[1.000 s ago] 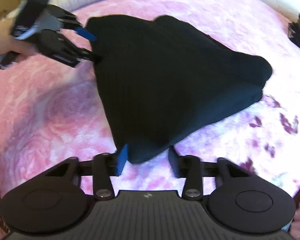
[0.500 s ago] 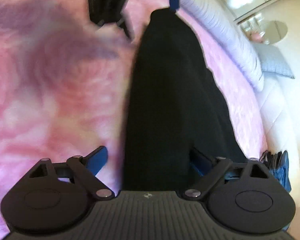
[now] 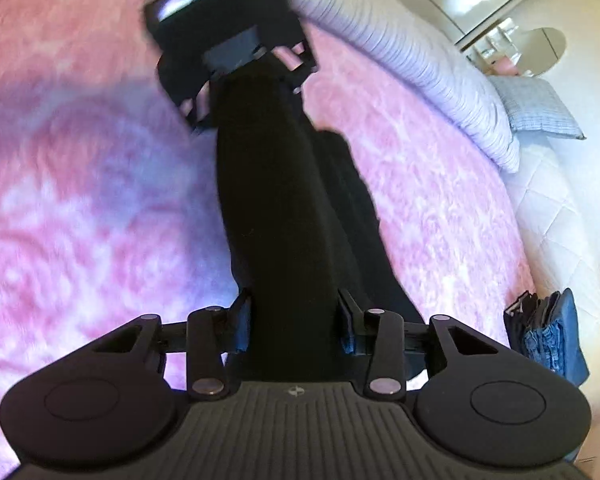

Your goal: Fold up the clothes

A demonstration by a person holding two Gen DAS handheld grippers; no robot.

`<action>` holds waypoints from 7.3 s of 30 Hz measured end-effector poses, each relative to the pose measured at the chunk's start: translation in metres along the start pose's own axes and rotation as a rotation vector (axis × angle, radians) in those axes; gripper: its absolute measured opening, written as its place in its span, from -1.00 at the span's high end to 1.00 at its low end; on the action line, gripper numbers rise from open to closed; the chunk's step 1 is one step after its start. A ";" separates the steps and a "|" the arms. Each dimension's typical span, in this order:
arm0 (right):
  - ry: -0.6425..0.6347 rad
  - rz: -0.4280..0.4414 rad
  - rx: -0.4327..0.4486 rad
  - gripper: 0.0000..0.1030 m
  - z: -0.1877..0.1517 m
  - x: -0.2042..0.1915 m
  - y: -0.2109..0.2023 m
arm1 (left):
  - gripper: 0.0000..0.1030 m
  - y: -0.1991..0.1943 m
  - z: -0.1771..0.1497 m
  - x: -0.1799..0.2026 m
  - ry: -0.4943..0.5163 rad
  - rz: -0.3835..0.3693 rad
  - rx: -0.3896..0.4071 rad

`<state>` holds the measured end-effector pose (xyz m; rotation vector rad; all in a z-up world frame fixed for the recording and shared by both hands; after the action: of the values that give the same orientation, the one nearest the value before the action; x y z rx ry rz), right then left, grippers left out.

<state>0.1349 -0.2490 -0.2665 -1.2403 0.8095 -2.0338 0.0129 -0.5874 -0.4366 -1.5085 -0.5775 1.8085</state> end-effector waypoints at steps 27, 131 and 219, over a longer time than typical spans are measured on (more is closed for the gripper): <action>-0.123 -0.108 -0.102 -0.21 0.006 -0.019 0.080 | 0.29 -0.008 0.013 -0.004 -0.081 -0.130 -0.054; -0.004 -0.353 0.038 0.25 -0.458 0.649 0.188 | 0.08 0.407 0.530 -0.351 0.010 0.378 -0.066; 1.389 -0.396 0.005 -0.71 -0.311 0.496 -0.156 | -0.98 -0.025 0.507 -0.265 -1.326 0.145 -0.025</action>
<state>-0.3607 -0.4722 0.0007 0.2759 1.1387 -3.1337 -0.4538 -0.7207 -0.1318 -0.1404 -1.0734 2.7680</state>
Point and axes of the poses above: each gripper's, at about its wrist camera, not at the fingertips, and y roughly the way its jaws point, x to its right, z to its top, the point moved 6 cm from there along y, roughly the way its jaws point, and after that the axes turned 1 degree about x, right-handed, at the moved point
